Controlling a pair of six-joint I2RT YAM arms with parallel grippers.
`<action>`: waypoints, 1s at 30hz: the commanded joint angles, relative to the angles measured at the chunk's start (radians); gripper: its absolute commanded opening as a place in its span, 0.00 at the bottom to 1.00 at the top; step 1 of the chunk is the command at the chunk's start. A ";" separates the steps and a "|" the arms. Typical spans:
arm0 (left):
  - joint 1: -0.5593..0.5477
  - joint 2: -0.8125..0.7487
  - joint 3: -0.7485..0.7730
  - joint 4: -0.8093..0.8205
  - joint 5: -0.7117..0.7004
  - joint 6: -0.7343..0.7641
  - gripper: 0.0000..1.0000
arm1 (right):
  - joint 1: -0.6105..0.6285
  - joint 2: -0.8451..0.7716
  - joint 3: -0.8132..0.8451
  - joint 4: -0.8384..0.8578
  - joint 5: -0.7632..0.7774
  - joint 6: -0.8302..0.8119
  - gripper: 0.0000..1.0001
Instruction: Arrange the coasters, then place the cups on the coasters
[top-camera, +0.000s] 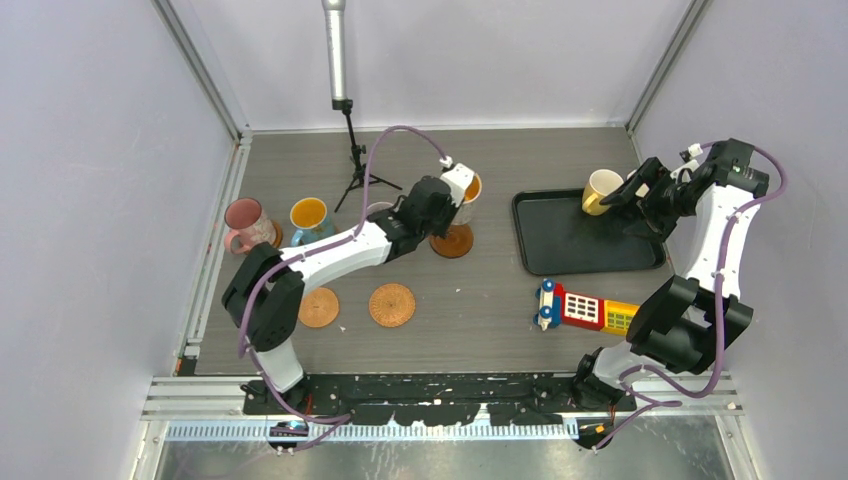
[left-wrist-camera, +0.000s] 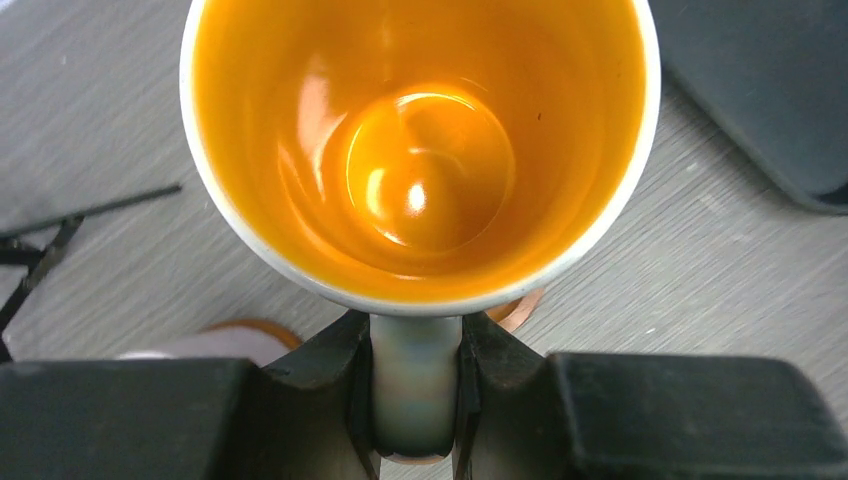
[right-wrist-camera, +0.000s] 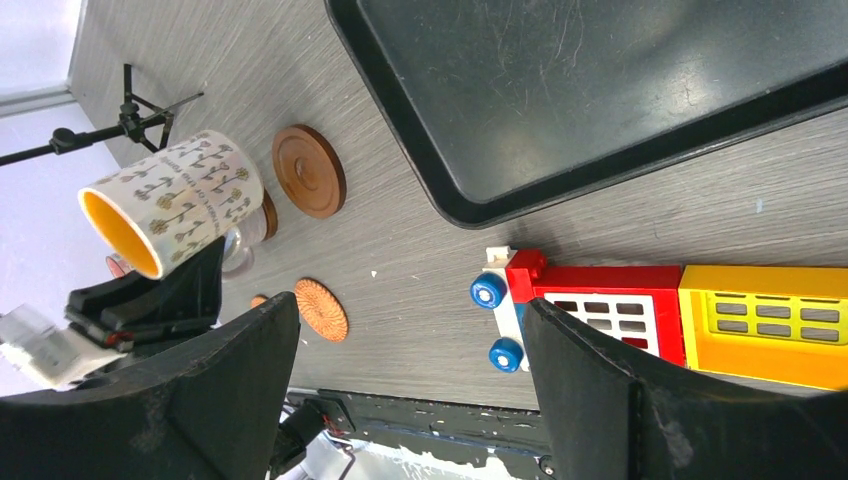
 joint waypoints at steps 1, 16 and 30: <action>0.019 -0.119 -0.067 0.225 -0.007 -0.008 0.00 | -0.004 -0.036 -0.003 0.016 -0.024 -0.011 0.86; 0.036 -0.096 -0.224 0.393 0.015 -0.023 0.00 | -0.003 -0.063 -0.015 0.026 -0.011 0.000 0.86; 0.036 -0.051 -0.224 0.379 0.027 -0.054 0.00 | -0.003 -0.068 -0.022 0.029 -0.016 0.000 0.86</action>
